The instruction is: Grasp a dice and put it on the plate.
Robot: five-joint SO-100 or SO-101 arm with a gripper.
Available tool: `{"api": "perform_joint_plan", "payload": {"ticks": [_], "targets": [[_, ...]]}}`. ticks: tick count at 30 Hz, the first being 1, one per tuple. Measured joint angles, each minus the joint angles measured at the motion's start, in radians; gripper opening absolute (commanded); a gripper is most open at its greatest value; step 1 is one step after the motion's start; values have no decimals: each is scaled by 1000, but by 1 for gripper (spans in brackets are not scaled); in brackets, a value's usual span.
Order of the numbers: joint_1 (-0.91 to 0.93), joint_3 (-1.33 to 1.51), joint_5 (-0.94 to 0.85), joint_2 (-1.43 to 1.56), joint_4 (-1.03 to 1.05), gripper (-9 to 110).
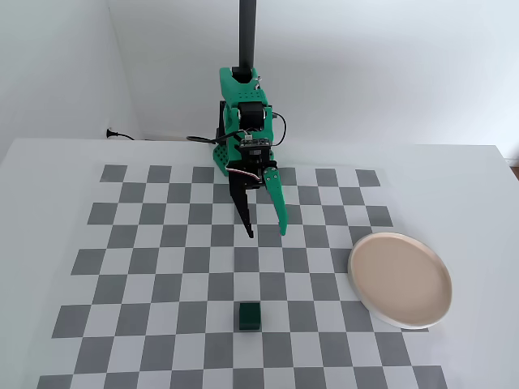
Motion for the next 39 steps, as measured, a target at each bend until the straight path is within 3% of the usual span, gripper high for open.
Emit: {"api": "perform_joint_plan", "payload": {"ticks": [11, 21, 33, 39], "targets": [[0, 0, 14, -2, -48, 27], [9, 0, 75, -163, -241, 27], [101, -433, 195, -920, -445, 27], [121, -552, 193, -1163, -538, 29]]}}
